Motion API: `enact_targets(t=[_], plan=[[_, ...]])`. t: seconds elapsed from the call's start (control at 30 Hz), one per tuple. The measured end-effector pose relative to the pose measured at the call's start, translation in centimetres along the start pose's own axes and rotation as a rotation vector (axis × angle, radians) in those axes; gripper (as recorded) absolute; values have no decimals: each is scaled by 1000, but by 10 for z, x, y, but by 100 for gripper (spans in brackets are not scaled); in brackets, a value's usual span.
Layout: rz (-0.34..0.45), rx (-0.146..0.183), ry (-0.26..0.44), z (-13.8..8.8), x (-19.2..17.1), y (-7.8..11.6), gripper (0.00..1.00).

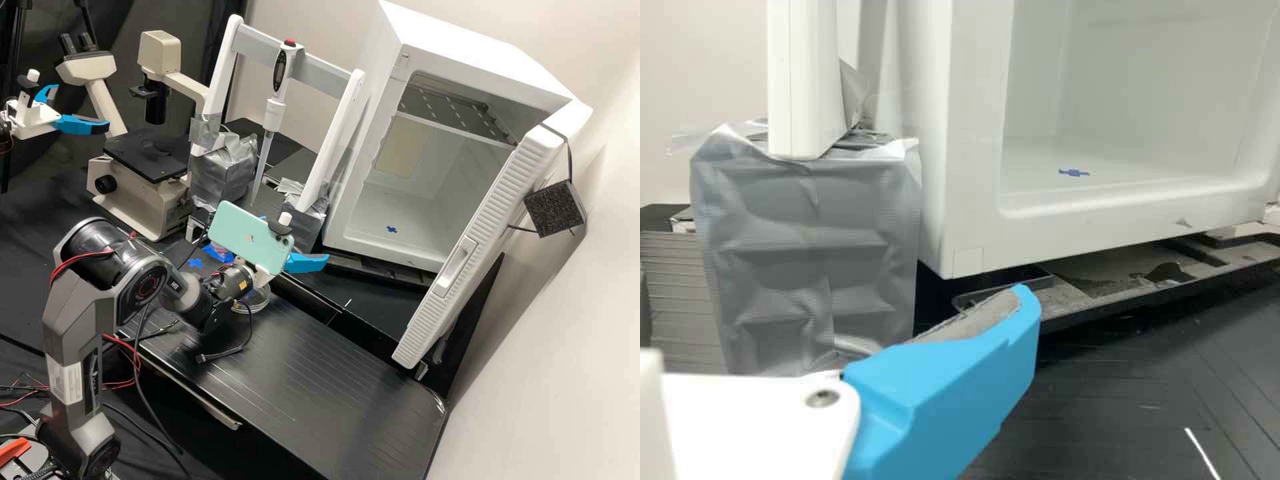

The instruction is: Open the lid

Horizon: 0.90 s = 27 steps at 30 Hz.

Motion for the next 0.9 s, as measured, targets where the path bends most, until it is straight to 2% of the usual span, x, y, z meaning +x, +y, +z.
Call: enact_targets(t=[0.27,0.4,0.47,0.67,0.8,0.9], plan=[[3,0,0,0,0,1,100],[9,-3,-7,6,-15,6,100],[19,7,1,8,-27,9,100],[84,45,104,4,-71,19,100],[65,36,168,3,-102,9,100],[22,24,164,7,-117,0,100]])
